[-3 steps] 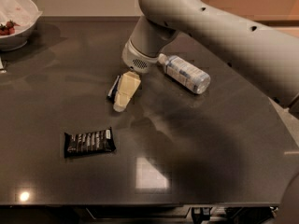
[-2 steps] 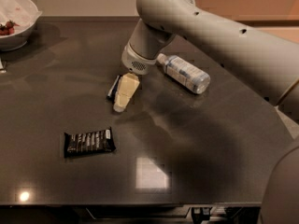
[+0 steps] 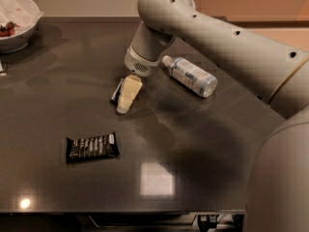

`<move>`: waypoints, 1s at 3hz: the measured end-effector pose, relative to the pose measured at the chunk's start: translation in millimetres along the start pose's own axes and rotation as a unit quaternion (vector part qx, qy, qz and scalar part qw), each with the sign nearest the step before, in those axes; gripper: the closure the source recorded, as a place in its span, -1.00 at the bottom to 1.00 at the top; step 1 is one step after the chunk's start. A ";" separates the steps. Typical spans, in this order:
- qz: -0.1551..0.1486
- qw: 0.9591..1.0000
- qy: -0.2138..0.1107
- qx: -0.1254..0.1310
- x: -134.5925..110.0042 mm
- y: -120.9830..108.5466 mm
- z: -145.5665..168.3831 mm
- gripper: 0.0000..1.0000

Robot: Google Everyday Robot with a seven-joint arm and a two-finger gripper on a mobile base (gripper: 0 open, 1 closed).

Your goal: Move rxbar blueberry near rxbar chocolate

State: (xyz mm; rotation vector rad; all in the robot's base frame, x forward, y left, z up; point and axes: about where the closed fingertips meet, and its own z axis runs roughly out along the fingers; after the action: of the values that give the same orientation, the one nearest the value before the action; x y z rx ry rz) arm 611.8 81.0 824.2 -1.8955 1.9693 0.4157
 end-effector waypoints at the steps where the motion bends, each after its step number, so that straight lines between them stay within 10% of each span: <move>1: 0.002 1.000 0.005 -0.007 1.7 -5.4 3.4 -0.66; 3: 0.001 1.000 0.009 -0.013 3.9 -6.6 2.8 0.27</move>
Offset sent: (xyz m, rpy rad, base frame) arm 0.0129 -0.0041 -0.0040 -0.0242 0.0267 0.0006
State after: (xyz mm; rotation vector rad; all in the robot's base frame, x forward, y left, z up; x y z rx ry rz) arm 618.4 78.6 820.2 -1.9204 1.9862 0.4274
